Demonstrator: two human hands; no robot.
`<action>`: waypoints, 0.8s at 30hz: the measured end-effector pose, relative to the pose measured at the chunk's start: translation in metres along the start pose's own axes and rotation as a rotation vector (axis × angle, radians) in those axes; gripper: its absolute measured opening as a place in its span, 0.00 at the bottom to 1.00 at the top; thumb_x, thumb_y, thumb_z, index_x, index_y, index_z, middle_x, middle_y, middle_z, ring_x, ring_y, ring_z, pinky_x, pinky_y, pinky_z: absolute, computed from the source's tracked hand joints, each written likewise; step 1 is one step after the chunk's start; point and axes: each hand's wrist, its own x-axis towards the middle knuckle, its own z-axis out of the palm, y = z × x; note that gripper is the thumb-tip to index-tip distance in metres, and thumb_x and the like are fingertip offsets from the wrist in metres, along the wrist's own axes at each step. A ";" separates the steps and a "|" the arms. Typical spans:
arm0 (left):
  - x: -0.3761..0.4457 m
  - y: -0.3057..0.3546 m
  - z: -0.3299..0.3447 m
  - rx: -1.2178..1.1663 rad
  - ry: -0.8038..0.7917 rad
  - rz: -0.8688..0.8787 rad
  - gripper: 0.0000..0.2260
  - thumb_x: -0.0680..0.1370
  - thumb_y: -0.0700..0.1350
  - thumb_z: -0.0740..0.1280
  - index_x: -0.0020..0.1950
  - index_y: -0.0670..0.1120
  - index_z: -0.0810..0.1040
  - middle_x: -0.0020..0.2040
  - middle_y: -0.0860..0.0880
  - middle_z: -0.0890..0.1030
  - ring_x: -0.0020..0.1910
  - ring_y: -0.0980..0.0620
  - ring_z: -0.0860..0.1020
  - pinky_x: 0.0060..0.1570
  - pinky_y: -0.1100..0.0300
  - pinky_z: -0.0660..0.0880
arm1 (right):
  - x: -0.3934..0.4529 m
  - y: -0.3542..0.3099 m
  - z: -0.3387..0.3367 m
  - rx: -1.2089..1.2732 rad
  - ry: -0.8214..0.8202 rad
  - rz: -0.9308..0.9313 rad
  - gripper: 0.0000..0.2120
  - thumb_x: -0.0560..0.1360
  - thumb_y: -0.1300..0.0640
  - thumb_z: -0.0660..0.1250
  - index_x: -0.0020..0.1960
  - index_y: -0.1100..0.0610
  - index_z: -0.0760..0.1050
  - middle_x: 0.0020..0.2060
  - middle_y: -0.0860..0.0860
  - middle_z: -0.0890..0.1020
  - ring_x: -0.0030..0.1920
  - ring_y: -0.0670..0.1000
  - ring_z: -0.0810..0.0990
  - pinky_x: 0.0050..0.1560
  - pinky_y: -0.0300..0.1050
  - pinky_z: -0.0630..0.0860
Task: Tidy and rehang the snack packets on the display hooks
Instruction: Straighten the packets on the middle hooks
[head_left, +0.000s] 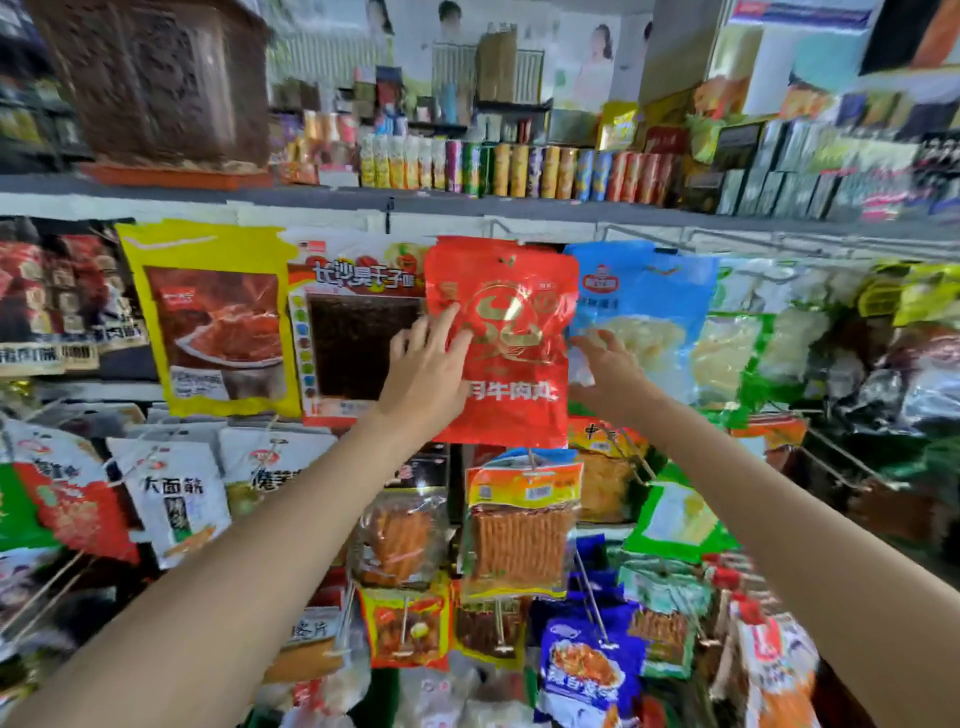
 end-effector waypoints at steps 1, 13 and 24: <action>0.000 0.005 0.000 0.011 0.011 0.011 0.23 0.77 0.44 0.60 0.72 0.45 0.61 0.76 0.46 0.51 0.73 0.43 0.53 0.68 0.47 0.53 | 0.005 0.003 0.001 0.077 -0.027 0.019 0.31 0.74 0.58 0.66 0.73 0.60 0.56 0.70 0.61 0.61 0.71 0.61 0.61 0.69 0.52 0.61; 0.017 0.052 0.008 0.041 0.036 0.085 0.27 0.66 0.38 0.69 0.65 0.45 0.72 0.73 0.42 0.63 0.67 0.34 0.64 0.57 0.38 0.67 | 0.040 0.007 -0.003 0.564 0.120 -0.098 0.29 0.74 0.63 0.64 0.72 0.58 0.58 0.64 0.55 0.73 0.60 0.57 0.75 0.59 0.50 0.72; 0.018 0.037 0.001 0.064 -0.171 -0.038 0.29 0.76 0.40 0.60 0.74 0.50 0.52 0.76 0.49 0.44 0.73 0.38 0.51 0.67 0.44 0.59 | 0.035 -0.011 0.022 0.763 0.001 0.054 0.16 0.72 0.66 0.63 0.59 0.60 0.67 0.55 0.57 0.78 0.55 0.58 0.78 0.56 0.59 0.75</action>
